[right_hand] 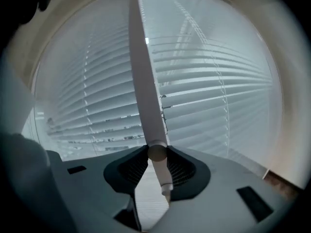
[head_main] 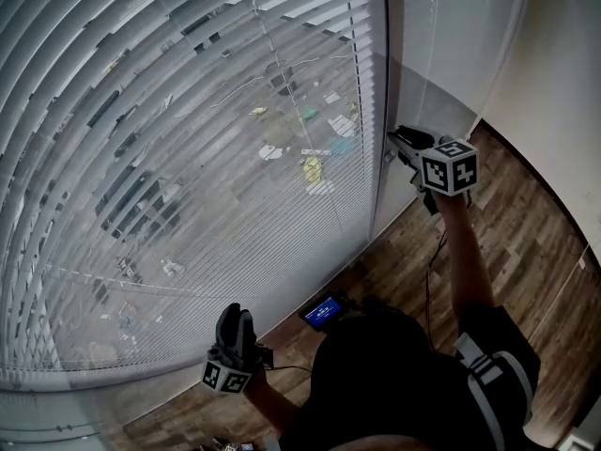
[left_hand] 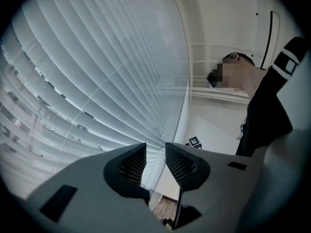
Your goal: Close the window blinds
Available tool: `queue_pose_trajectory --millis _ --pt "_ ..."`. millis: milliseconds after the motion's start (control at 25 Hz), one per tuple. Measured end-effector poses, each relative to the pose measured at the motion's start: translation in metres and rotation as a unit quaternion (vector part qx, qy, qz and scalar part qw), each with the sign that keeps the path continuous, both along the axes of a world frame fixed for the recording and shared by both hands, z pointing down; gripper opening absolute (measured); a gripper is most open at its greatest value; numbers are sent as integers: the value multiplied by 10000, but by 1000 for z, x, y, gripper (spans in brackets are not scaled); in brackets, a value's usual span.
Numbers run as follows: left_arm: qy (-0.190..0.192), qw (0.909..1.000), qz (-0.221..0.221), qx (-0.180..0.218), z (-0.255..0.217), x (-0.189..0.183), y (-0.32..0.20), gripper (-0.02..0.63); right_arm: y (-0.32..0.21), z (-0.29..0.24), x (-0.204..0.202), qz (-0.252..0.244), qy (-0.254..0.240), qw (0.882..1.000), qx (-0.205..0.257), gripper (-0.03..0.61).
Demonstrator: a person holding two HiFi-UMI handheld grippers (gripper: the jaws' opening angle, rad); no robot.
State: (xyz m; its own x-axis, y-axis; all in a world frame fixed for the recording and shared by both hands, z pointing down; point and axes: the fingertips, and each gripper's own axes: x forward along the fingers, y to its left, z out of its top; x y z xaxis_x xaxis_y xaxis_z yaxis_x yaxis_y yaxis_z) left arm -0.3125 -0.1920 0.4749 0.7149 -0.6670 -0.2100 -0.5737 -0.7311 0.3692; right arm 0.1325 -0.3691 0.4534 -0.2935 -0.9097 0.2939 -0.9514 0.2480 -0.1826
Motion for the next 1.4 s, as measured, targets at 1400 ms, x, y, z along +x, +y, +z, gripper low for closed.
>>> queue_pose_trajectory --millis 1400 --pt "-43 9999 77 -76 1 8 1 132 4 -3 -6 -112 1099 9914 702 167"
